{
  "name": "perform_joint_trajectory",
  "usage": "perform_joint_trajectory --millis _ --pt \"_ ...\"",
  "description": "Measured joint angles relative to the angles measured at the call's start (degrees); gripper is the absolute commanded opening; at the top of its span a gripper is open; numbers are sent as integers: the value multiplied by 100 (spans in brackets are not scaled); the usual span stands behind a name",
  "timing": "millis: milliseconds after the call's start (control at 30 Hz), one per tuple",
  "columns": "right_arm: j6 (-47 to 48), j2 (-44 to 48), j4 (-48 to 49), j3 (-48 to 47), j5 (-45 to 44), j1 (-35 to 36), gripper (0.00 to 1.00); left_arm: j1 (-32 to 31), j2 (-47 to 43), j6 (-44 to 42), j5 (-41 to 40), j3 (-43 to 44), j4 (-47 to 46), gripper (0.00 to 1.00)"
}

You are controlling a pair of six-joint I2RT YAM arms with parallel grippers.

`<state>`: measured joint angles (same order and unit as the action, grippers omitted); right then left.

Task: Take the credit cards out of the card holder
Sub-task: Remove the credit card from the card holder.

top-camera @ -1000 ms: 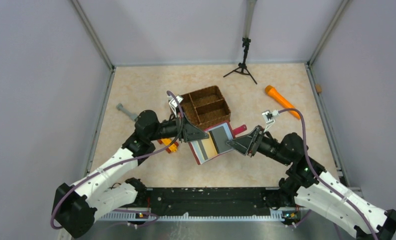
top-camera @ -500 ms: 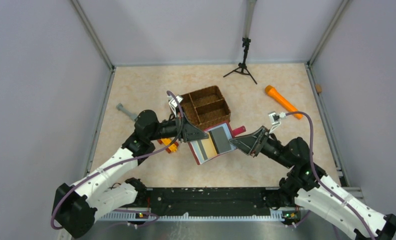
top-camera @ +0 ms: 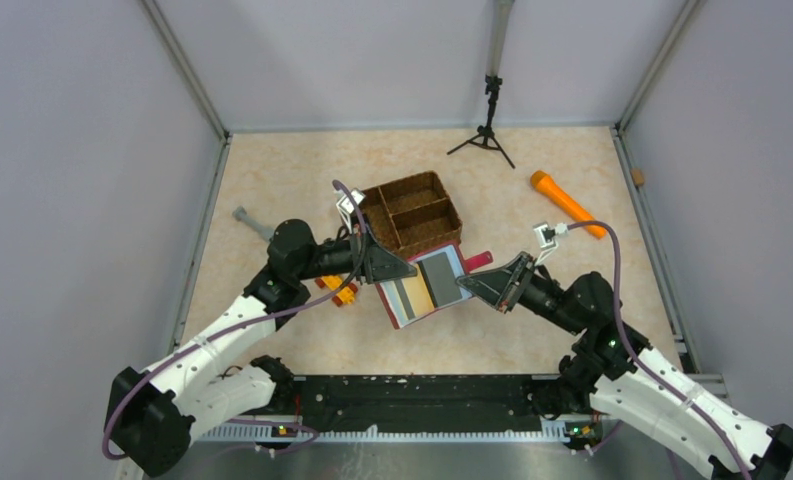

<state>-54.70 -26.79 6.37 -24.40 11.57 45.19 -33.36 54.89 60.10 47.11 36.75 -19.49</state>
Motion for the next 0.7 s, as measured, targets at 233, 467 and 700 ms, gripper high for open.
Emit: perform_joint_trajectory --millis 233,467,700 --pt "-262 184 -28 44 -55 0 0 -2 0 -225 -133 9 227 20" --pt "-1010 413 44 326 -323 -13 0 -4 -20 -938 -680 299 1438 38" --pt "-1757 437 275 828 -498 -44 0 -2 -70 -1318 -1003 354 2059 62"
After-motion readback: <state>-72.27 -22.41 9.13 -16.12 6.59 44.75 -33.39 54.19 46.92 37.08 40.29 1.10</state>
